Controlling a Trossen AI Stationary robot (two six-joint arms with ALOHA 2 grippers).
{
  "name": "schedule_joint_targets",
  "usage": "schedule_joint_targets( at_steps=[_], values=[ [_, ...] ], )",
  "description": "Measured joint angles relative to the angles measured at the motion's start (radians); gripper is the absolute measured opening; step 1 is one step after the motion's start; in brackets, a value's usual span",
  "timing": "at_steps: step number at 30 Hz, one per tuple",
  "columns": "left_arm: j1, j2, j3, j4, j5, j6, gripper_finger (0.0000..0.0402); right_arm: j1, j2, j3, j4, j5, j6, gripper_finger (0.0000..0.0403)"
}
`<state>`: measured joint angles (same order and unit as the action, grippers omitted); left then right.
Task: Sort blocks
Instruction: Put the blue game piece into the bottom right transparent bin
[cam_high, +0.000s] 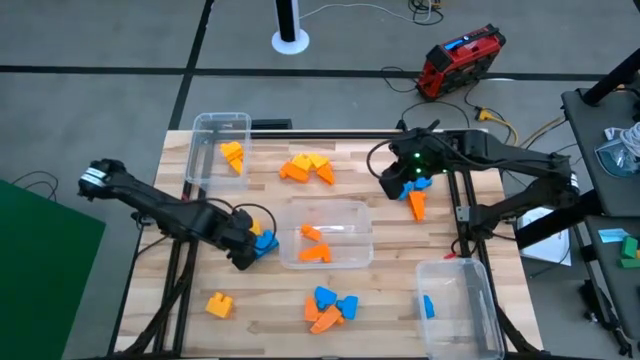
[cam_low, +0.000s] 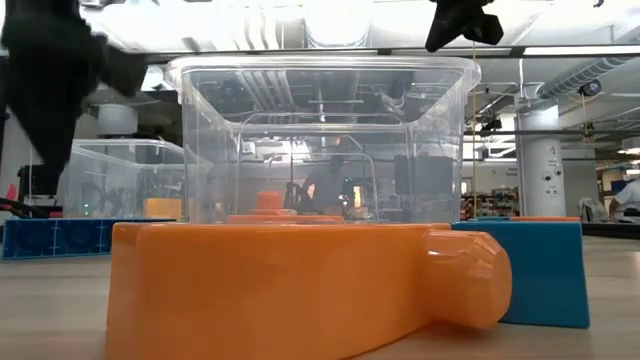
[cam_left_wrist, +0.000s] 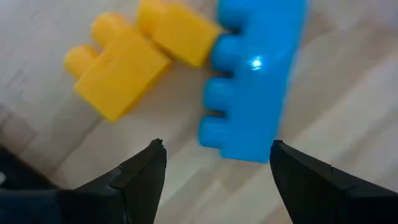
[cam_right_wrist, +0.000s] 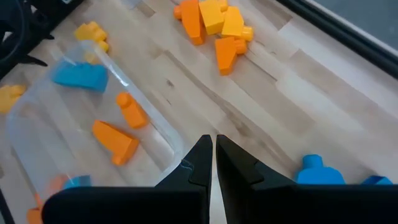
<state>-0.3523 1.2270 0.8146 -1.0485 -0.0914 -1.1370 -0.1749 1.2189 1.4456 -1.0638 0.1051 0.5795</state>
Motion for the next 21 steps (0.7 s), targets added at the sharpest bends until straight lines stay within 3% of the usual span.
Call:
schedule_joint_targets(
  at_steps=[8,21],
  values=[
    [0.010,0.001,-0.058,0.112,0.039,0.016,0.0261,0.000,0.070,0.000,0.002,-0.007,0.086,0.0013],
    [0.048,0.034,-0.058,0.153,0.048,0.046,0.0262,0.000,0.114,0.000,0.006,-0.035,0.116,0.0013]
  ],
)
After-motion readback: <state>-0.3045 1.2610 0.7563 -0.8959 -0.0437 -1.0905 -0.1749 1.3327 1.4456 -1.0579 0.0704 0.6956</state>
